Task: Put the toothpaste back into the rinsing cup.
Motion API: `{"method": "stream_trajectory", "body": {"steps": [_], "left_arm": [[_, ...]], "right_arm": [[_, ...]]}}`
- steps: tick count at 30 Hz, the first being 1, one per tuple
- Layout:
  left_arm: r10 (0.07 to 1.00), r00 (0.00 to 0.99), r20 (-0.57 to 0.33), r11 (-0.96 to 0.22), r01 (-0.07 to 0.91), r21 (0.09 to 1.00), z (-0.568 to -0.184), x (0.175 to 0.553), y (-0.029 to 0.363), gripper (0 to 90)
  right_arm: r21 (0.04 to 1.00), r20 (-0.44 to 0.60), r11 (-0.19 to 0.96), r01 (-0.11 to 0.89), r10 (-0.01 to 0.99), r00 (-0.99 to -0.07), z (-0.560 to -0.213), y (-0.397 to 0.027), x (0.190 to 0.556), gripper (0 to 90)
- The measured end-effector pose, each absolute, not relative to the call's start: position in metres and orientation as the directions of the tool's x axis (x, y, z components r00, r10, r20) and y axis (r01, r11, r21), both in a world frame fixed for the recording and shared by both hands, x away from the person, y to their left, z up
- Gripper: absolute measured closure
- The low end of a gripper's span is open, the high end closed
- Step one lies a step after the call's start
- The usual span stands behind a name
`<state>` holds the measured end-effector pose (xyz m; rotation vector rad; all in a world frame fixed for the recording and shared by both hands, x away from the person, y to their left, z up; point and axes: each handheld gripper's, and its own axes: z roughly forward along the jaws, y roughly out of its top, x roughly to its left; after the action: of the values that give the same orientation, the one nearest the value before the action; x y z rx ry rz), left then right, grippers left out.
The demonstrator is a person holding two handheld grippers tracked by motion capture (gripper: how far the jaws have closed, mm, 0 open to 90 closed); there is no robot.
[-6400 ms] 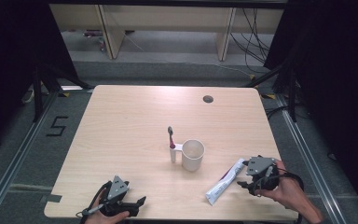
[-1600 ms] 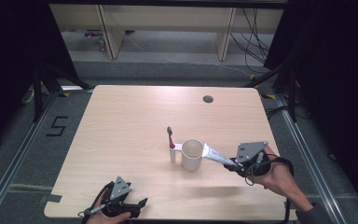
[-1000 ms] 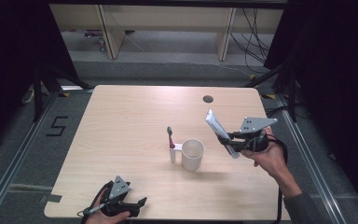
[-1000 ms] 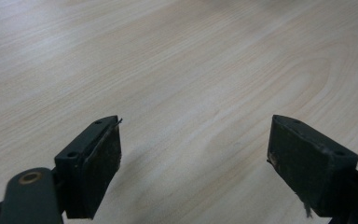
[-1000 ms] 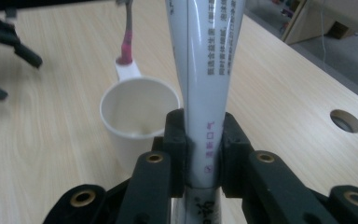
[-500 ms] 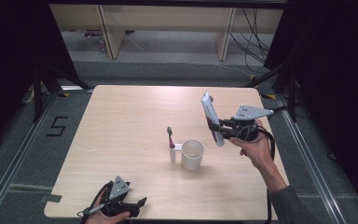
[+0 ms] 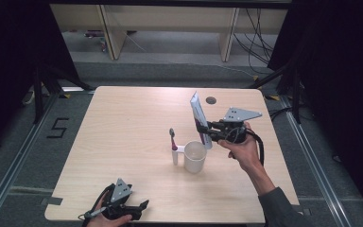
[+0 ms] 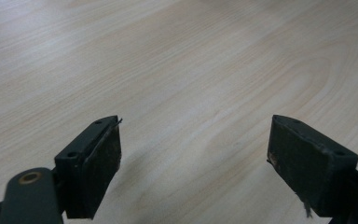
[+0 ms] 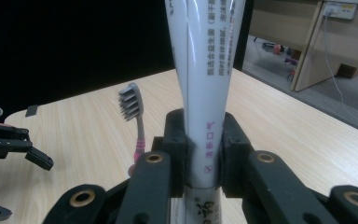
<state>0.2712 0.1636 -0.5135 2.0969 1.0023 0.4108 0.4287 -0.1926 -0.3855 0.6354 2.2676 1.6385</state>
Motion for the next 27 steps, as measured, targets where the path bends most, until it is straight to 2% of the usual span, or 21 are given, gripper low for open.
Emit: {"method": "stream_trajectory", "body": {"steps": [4, 10, 22, 27], "left_arm": [[0.767, 0.64, -0.045, -0.395, 0.526, 0.753, -0.513, 0.27, 0.163, 17.0], [0.766, 0.641, -0.046, -0.395, 0.527, 0.753, -0.513, 0.27, 0.163, 17.0], [0.768, 0.638, -0.045, -0.396, 0.53, 0.75, -0.514, 0.27, 0.163, 17.0], [0.766, 0.642, -0.044, -0.399, 0.527, 0.75, -0.514, 0.27, 0.163, 17.0]], "right_arm": [[0.938, 0.08, 0.257, 0.231, 0.488, -0.869, -0.39, -0.186, 0.428, 77.0], [0.944, 0.039, 0.267, 0.194, 0.494, -0.869, -0.394, -0.181, 0.43, 76.9], [0.933, 0.1, 0.262, 0.245, 0.467, -0.879, -0.413, -0.171, 0.429, 76.9], [0.928, 0.089, 0.279, 0.248, 0.481, -0.872, -0.42, -0.171, 0.428, 76.8]]}}
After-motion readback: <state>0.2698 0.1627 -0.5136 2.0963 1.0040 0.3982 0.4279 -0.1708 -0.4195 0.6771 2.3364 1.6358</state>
